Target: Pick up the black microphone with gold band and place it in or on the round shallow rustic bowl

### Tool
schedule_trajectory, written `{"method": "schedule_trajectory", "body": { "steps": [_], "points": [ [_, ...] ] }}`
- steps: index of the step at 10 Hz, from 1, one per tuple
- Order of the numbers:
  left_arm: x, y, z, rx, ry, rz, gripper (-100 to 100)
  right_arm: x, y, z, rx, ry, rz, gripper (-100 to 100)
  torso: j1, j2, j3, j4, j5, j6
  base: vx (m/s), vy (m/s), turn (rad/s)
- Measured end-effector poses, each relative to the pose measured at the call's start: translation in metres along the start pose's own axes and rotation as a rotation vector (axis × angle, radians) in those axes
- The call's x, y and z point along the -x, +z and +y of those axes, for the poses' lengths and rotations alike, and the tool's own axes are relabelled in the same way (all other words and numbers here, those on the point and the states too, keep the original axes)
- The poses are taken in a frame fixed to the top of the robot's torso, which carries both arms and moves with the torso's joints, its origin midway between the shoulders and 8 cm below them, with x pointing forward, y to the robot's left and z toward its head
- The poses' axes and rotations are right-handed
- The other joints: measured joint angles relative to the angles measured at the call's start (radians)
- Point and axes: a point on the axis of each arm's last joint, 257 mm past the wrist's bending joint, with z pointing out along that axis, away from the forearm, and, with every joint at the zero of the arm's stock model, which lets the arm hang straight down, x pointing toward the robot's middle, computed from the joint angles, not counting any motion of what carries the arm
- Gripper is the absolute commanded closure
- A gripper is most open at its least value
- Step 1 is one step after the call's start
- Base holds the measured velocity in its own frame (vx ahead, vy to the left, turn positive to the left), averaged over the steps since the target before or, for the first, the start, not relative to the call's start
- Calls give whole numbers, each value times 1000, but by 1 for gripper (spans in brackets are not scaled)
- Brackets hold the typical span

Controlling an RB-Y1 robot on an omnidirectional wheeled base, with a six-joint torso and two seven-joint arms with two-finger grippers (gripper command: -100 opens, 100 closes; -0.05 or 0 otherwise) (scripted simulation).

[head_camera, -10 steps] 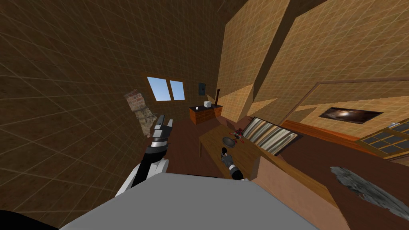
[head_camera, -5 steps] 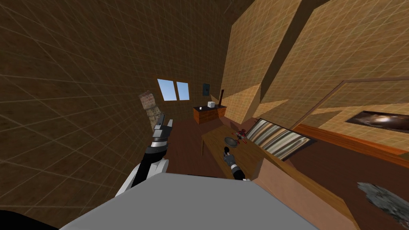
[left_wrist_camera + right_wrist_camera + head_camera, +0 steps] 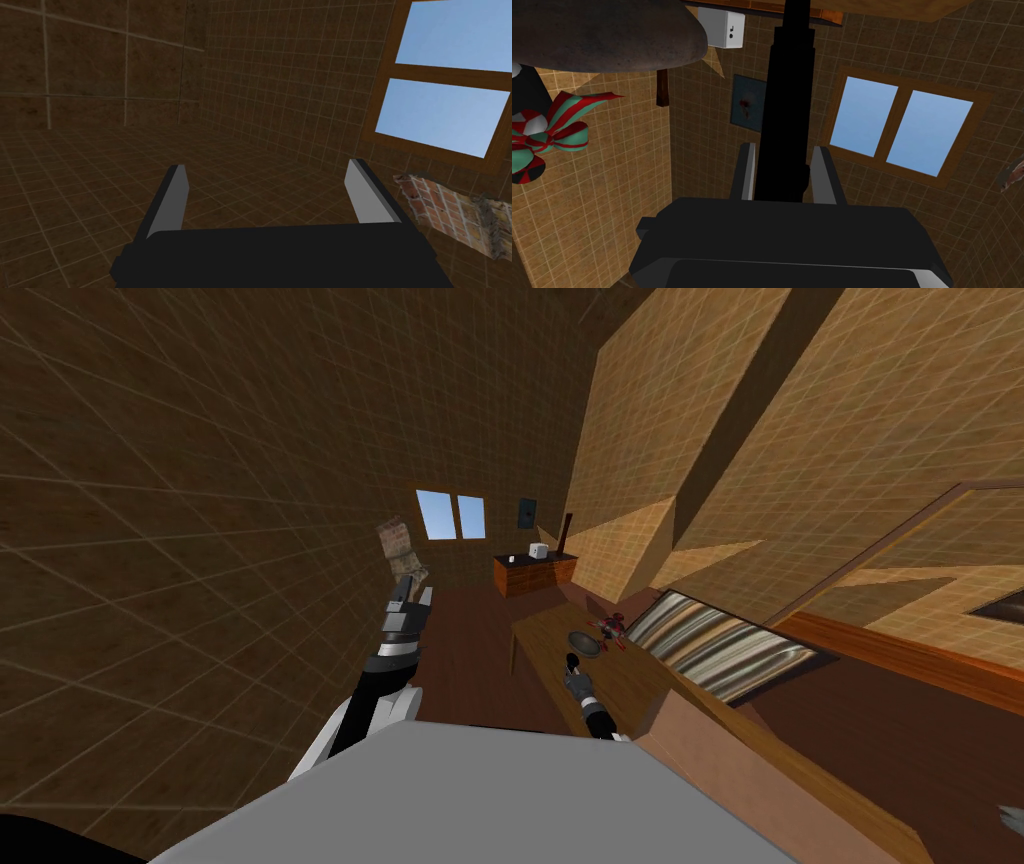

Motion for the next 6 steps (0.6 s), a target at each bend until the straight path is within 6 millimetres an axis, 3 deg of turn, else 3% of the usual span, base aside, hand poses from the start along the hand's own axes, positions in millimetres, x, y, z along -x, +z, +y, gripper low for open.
{"method": "schedule_trajectory", "body": {
  "steps": [2,4,5,6],
  "points": [
    [0,0,0,0,0,0,0,-2,2,-15,-38,-2,7,100,0,1,1,0,0,-1,-61,-9,108],
    [0,0,0,0,0,0,0,-2,2,-28,-73,8,13,100,1,2,1,0,-1,-3,-103,-2,272],
    [0,0,0,0,0,0,0,-2,4,-34,-89,11,16,100,0,3,2,1,0,0,-52,-6,-22],
    [0,0,0,0,0,0,0,-2,3,-39,-104,24,14,100,-1,1,1,0,0,1,-107,-12,338]
  ]
}}
